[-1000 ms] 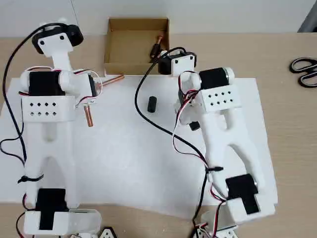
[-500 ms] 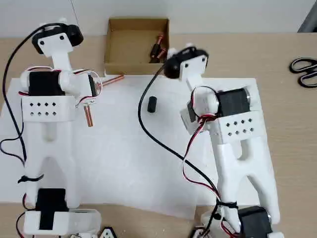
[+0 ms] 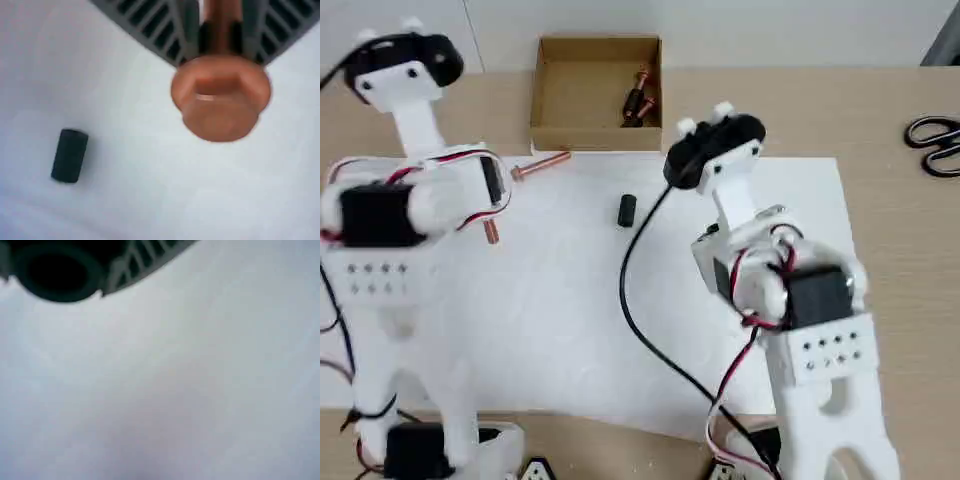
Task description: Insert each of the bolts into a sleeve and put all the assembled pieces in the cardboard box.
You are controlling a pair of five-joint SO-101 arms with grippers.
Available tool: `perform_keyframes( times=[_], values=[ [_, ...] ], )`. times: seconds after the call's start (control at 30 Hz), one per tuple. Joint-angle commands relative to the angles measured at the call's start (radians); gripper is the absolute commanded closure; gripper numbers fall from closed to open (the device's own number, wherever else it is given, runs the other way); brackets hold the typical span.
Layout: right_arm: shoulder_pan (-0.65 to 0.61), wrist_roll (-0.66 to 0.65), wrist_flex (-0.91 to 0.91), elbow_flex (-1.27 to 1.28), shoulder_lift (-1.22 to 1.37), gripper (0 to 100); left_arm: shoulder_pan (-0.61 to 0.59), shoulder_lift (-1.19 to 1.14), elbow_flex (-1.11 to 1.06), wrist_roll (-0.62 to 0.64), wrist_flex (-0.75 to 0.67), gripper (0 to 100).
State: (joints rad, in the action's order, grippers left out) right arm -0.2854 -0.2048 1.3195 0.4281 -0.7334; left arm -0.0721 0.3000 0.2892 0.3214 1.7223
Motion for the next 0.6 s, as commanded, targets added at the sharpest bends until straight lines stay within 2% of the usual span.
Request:
perform_keyframes(
  times=[0.0,0.17,0.43,0.57],
  values=[
    [-0.001,-0.002,-0.252,0.201,-0.107,99.5,0.009,0.063,0.002,0.002,-0.028,99],
    [-0.002,-0.008,-0.493,0.428,-0.16,99.5,0.011,0.068,0.004,0.002,-0.029,99],
    [-0.156,-0.005,-0.495,0.529,-0.275,99.5,0.137,0.069,0.007,0.055,-0.028,99],
    [-0.222,-0.002,-0.495,0.588,-0.364,99.5,0.149,0.069,-0.005,0.057,-0.072,99]
  ],
)
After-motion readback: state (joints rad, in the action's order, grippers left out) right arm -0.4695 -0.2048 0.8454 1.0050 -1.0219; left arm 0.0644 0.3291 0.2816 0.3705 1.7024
